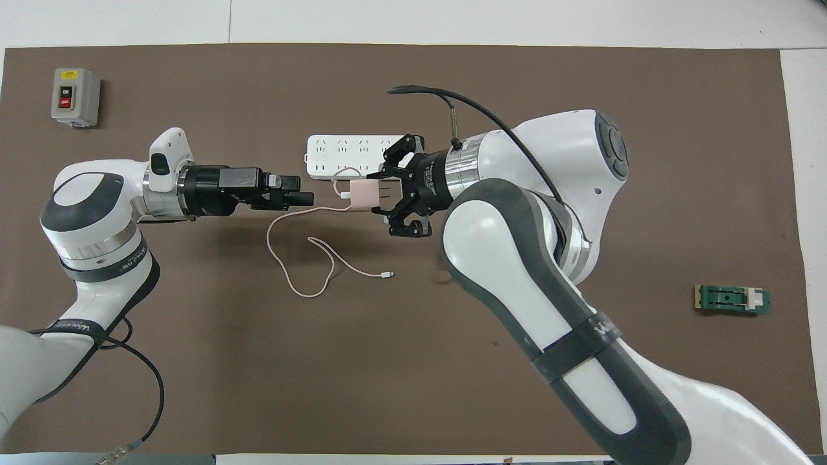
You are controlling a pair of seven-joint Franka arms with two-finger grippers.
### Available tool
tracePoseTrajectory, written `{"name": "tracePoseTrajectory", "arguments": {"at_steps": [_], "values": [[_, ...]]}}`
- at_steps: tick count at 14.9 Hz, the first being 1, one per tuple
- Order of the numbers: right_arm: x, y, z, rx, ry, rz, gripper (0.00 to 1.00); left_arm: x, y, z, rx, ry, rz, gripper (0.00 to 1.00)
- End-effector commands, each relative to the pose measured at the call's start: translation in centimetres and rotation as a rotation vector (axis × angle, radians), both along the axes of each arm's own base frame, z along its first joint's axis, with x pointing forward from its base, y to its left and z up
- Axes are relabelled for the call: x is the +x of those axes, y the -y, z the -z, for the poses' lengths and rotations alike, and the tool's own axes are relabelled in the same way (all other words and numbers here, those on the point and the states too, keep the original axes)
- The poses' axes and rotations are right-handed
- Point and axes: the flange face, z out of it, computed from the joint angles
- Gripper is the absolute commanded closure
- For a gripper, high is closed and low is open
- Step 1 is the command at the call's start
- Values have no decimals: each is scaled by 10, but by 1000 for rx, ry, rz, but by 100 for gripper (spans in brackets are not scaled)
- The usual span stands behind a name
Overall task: Plug charger into power strip
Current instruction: 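Carry the pink charger toward the left gripper with the right gripper, then grasp the pink charger with the left gripper from the right gripper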
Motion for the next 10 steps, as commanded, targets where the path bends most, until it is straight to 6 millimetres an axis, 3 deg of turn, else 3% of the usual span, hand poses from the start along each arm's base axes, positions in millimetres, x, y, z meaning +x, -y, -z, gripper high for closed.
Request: {"name": "tracePoseTrajectory", "arguments": {"at_steps": [1, 4, 5, 8, 10], "values": [[-5, -20, -2, 14, -4, 24, 100, 7, 13, 2, -3, 11, -45, 0], [-7, -23, -3, 17, -24, 36, 100, 4, 12, 4, -13, 0, -44, 0], [2, -19, -1, 18, -26, 42, 100, 1, 9, 5, -15, -14, -47, 0], [20, -33, 1, 29, -50, 49, 100, -14, 7, 13, -27, -50, -37, 0], [32, -21, 0, 33, -54, 61, 100, -27, 7, 17, -35, -68, -27, 0]]}}
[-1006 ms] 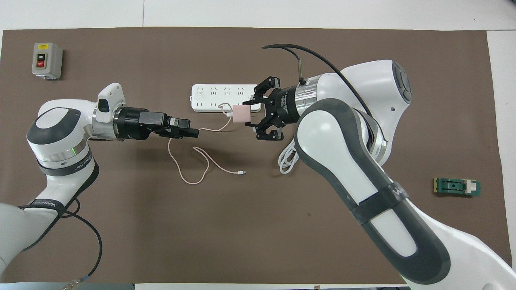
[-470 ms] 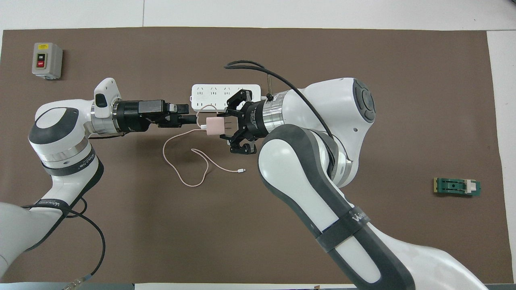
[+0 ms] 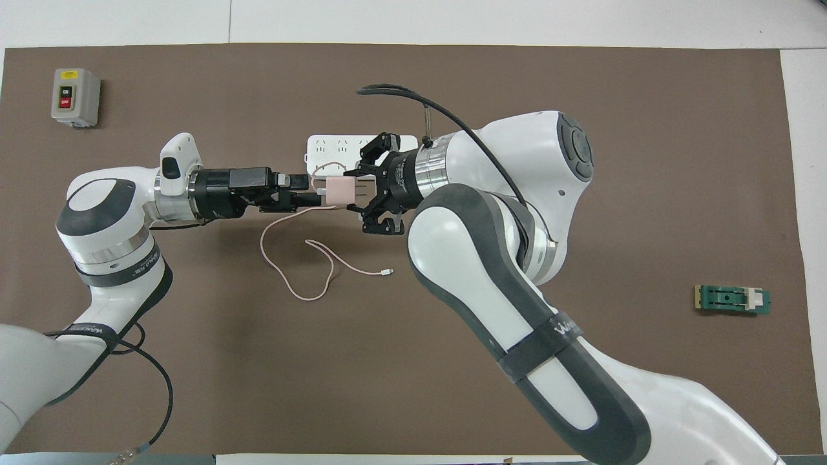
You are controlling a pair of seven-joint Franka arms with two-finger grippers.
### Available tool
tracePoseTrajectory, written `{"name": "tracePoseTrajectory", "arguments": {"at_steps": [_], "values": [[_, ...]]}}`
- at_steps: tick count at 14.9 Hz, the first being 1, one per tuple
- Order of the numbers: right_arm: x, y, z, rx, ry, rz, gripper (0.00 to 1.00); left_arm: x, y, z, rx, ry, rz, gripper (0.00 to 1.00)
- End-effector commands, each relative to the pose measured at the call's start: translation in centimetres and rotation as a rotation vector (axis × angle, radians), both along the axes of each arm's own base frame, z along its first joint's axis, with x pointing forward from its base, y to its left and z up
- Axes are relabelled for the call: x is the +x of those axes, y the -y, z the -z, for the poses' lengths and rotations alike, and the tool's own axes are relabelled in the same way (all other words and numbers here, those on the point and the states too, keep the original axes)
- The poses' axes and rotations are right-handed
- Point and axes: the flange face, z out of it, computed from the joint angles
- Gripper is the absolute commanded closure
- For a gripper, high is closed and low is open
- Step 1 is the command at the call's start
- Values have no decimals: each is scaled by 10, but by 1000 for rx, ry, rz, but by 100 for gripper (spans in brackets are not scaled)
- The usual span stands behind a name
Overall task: Plug charger into power strip
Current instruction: 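Grasp the pink charger with the left gripper from the right gripper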
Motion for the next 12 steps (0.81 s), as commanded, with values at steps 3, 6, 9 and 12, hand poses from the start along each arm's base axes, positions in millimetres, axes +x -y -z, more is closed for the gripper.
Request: {"name": "tracePoseTrajectory", "arguments": {"at_steps": [3, 6, 9, 12], "values": [[25, 11, 2, 13, -42, -3, 100, -18, -3, 1, -26, -23, -8, 0], [24, 9, 4, 9, -39, -5, 100, -14, -1, -6, -21, -9, -10, 0], [24, 8, 4, 10, -40, -6, 100, -7, 3, -10, -18, 6, -6, 0], [22, 4, 3, 11, -36, -9, 100, -8, 5, -10, -18, 9, -3, 0]]}}
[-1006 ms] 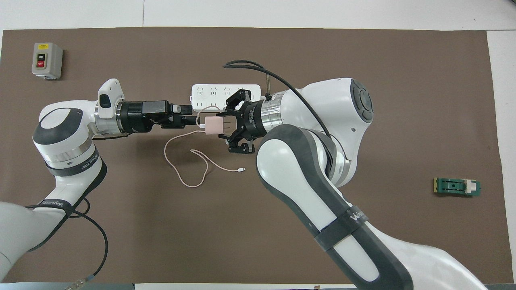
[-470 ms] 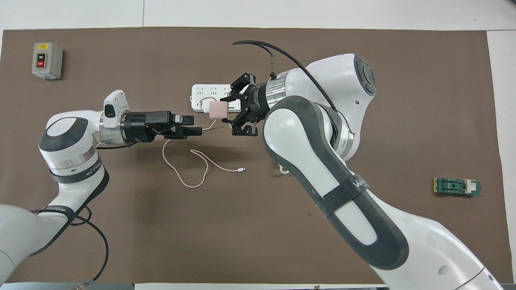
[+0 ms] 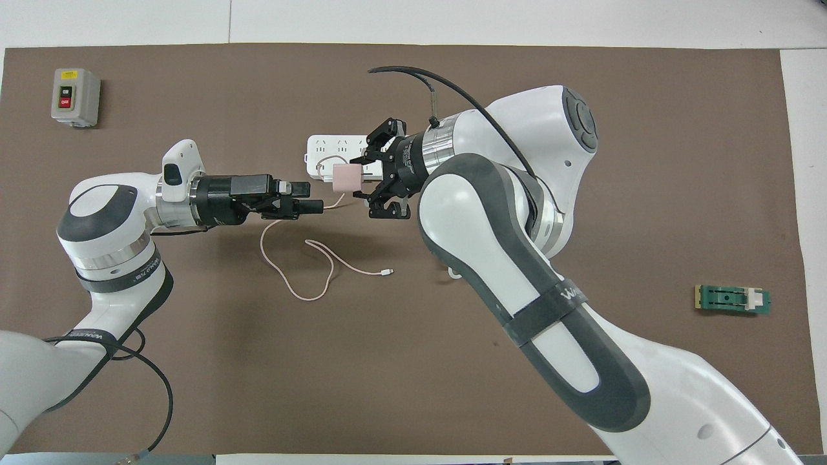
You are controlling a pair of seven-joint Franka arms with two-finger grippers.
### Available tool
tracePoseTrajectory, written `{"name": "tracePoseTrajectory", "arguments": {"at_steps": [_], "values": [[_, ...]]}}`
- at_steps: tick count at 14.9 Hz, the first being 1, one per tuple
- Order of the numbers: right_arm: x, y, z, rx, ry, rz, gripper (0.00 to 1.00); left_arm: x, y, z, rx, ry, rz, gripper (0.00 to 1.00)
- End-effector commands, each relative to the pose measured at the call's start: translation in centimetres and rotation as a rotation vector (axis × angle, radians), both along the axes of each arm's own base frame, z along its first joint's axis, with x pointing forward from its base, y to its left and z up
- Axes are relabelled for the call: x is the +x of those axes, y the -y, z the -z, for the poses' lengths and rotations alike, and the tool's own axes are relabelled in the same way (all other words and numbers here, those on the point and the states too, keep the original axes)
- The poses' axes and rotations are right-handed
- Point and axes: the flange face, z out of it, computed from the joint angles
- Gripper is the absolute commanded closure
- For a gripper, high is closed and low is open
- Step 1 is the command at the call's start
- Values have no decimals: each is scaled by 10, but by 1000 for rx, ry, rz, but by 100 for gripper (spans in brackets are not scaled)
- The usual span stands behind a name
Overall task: Plug charger into power strip
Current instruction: 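Grasp the pink charger with the left gripper from the right gripper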
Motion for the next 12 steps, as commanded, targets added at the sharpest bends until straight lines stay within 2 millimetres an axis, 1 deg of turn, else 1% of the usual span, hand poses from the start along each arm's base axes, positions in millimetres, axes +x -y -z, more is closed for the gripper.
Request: {"name": "tracePoseTrajectory", "arguments": {"at_steps": [1, 9, 12], "values": [[3, -5, -3, 6, -1, 4, 100, -2, 4, -6, -9, 12, -9, 0], [3, -5, -3, 9, -1, 6, 100, 9, 13, -19, -11, 62, 1, 0], [3, -5, -3, 12, -3, 8, 100, 20, 13, -23, -6, 83, -7, 0]]}}
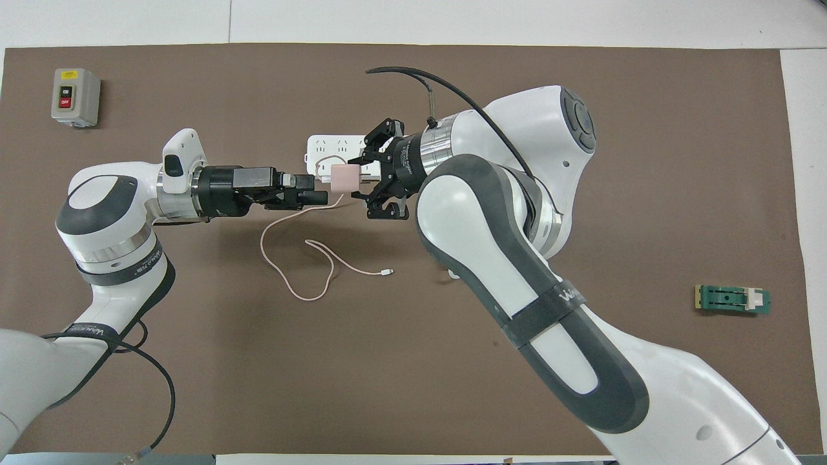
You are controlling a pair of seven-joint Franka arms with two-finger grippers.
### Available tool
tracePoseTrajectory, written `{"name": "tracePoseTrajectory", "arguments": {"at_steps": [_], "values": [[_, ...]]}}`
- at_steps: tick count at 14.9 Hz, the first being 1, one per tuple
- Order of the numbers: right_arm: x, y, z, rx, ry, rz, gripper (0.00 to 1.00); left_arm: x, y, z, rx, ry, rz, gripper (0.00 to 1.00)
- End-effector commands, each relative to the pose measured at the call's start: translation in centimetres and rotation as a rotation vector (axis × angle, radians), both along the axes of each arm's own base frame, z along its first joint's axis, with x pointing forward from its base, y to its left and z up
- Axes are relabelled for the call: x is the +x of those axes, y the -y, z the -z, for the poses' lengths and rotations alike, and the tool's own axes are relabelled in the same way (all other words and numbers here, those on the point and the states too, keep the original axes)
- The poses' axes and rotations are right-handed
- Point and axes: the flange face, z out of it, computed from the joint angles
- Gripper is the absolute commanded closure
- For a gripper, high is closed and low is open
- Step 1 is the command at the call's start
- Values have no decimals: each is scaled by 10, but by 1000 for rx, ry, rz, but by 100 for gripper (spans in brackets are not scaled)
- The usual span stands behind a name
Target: Plug charger into power strip
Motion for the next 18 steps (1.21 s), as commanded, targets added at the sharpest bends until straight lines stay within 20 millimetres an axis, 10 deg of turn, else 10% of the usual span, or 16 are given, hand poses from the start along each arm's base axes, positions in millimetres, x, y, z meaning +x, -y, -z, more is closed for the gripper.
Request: {"name": "tracePoseTrajectory", "arguments": {"at_steps": [1, 18], "values": [[4, -3, -3, 13, -8, 11, 100, 11, 3, -7, 1, 34, -20, 0], [5, 0, -3, 18, -11, 18, 100, 16, 35, -4, -5, 33, -42, 0]]}}
